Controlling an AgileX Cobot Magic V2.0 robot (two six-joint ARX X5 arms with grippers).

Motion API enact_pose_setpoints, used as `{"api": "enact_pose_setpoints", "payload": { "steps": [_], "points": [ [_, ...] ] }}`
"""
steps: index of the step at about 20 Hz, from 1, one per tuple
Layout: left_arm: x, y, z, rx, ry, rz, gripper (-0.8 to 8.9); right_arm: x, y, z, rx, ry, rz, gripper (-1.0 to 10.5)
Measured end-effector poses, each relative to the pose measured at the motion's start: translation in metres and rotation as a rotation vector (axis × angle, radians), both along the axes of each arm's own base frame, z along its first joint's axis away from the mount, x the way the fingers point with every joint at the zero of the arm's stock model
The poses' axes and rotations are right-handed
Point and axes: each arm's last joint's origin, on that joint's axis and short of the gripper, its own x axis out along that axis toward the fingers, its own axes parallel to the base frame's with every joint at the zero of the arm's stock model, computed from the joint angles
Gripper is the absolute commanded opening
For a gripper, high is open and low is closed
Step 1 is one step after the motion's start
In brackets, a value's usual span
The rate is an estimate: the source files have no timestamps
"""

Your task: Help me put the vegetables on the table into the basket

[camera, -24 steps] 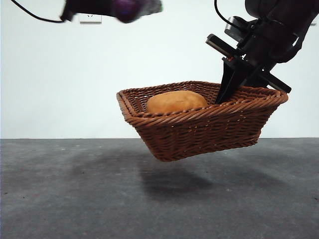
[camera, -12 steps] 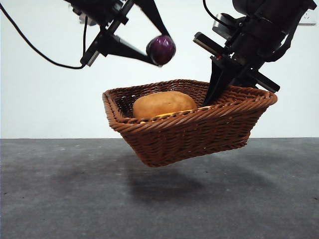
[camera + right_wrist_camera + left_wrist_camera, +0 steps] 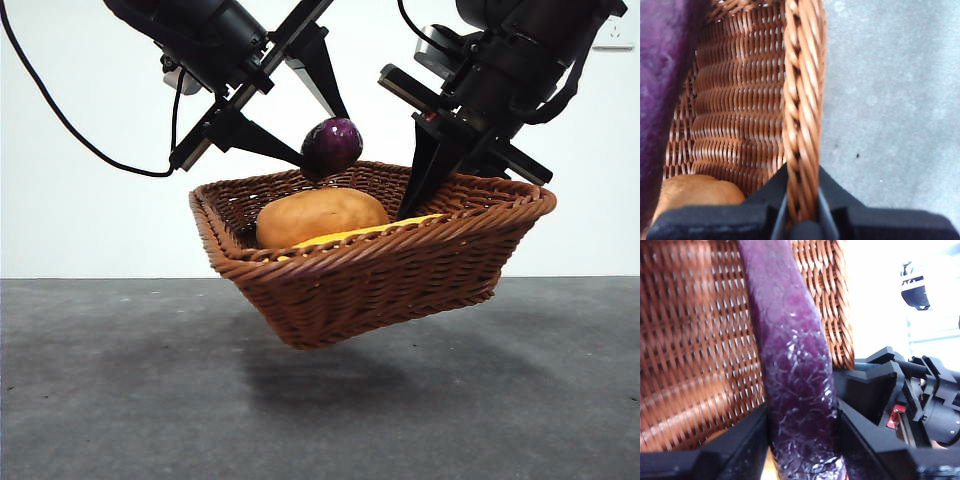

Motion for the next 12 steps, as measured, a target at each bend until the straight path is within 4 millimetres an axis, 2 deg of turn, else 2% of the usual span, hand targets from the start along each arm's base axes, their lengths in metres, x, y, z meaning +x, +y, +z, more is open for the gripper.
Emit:
{"api": "enact_pose_setpoints", "payload": {
  "steps": [1, 8, 12],
  "points": [
    [0.0, -0.0002, -0.0001, -0.001, 0.002, 0.001, 3.79, -0.0001, 0.0001, -0.0001, -0.002, 0.0, 0.002, -0.1],
    [0.0003, -0.0005, 0.0006, -0.008, -0.005, -0.007, 3.83, -0.0035, 0.0066, 0.0, -0.003, -0.004, 0.034, -0.1],
    [-0.0011, -0.0026, 0.0023, -0.043, -0.016, -0.1, 3.82, -0.0044, 0.0076, -0.0002, -0.004, -0.002, 0.039, -0.1]
  ]
}}
